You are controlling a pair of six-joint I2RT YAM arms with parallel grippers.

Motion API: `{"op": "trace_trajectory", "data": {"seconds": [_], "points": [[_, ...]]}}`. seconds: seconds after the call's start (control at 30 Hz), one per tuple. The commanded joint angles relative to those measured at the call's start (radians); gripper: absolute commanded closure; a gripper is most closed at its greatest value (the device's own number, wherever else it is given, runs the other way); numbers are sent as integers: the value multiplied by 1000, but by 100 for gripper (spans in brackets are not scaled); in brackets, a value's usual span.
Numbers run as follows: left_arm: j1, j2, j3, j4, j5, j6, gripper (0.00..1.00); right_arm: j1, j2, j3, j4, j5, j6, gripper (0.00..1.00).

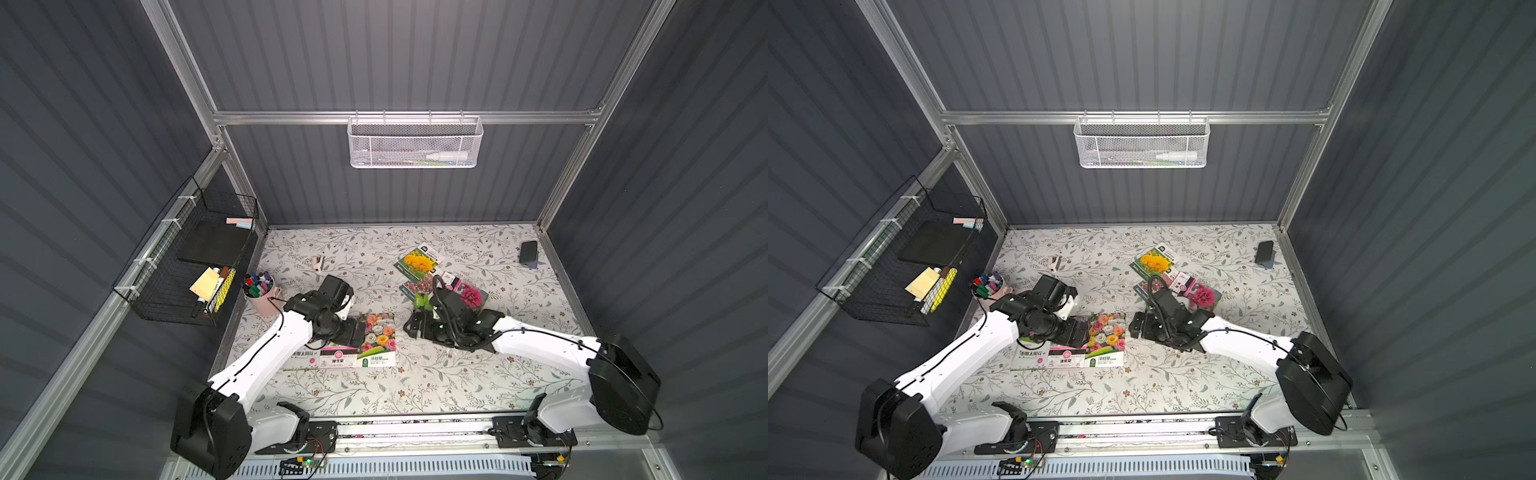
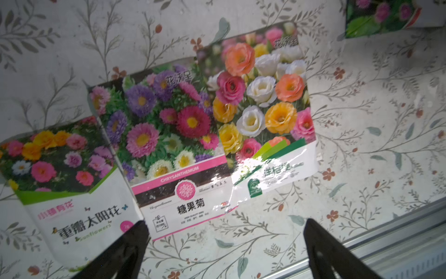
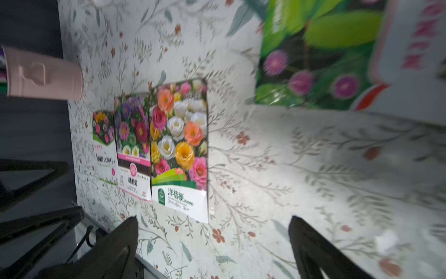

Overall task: Arrange the seed packets in a row
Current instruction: Place the seed packet at the center of the board, then pick up the seed packet from the center of the board.

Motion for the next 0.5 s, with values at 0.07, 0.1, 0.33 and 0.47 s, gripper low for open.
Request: {"op": "trace_trajectory", "data": {"seconds": [0.07, 0.1, 0.33, 0.47], "points": [[6, 194, 150, 173, 208, -16, 1, -207, -72, -98, -46, -80, -59, 1], [7, 245, 176, 206, 245, -18, 0, -237, -77, -107, -39, -99, -67, 1], [-7, 520, 298, 580, 404, -114, 1, -399, -2, -163, 84, -264, -54, 1], [-21, 641, 361, 692, 455, -192, 0, -437, 54, -167, 141, -303, -50, 1]]}}
